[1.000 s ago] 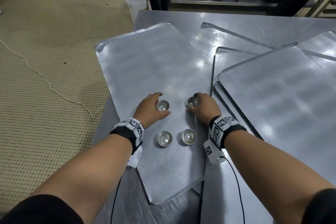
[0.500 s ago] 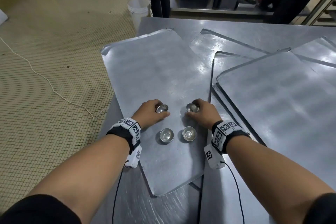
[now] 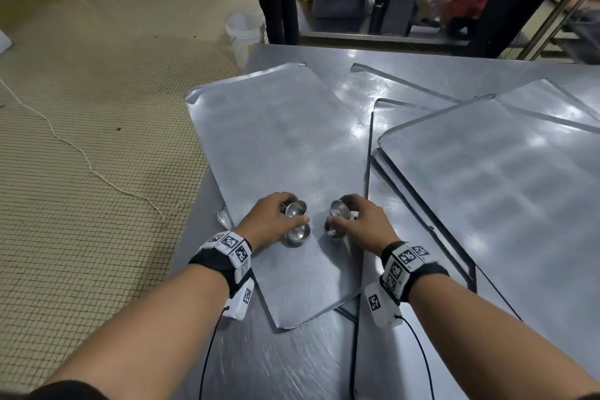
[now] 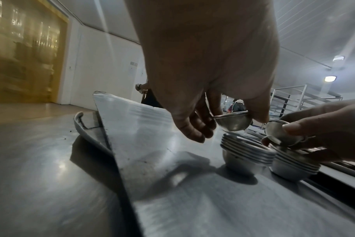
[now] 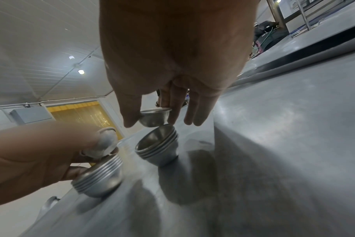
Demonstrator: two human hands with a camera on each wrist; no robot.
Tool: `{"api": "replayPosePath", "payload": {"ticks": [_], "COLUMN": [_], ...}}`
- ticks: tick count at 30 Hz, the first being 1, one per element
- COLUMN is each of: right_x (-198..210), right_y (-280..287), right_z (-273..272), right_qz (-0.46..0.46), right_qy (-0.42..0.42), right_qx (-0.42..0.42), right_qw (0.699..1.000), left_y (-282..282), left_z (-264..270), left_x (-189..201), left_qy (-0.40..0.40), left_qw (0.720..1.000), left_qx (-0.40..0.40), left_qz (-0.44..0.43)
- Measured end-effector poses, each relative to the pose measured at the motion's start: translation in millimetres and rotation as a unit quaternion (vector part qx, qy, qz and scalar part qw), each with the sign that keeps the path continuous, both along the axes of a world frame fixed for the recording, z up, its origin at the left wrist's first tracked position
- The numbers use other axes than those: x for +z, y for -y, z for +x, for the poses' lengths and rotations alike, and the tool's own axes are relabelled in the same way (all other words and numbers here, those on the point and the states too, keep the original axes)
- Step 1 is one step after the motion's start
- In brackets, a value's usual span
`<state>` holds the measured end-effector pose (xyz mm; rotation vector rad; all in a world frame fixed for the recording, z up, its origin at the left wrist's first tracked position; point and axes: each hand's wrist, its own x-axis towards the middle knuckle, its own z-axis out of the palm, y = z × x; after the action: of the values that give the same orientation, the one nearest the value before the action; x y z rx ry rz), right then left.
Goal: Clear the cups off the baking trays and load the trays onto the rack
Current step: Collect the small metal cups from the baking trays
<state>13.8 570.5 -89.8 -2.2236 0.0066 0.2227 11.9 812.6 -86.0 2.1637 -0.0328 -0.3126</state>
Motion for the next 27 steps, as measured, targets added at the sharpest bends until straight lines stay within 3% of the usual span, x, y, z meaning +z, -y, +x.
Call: {"api": "replayPosePath", "payload": {"ticks": [7, 14, 27], "right_x": [0, 0, 3], "right_y": [-2, -1, -8], "right_z": [-15, -25, -23], "right_qz": [-0.009, -0.083, -0.17], "right_qy": [0.0, -0.001, -0.012], "right_qx": [0.009, 0.042, 0.091], "right_qw": [1.0, 0.996, 0.981], "left_y": [3, 3, 4], "left_z": [-18, -23, -21], "left_x": [3, -3, -6], "left_qy": [0.024, 0.037, 0.036], "left_qw": [0.997, 0.992, 0.987], "left_qx": [-0.056, -0.092, -0.096], "left_qz": [0.039, 0.072, 0.126]}}
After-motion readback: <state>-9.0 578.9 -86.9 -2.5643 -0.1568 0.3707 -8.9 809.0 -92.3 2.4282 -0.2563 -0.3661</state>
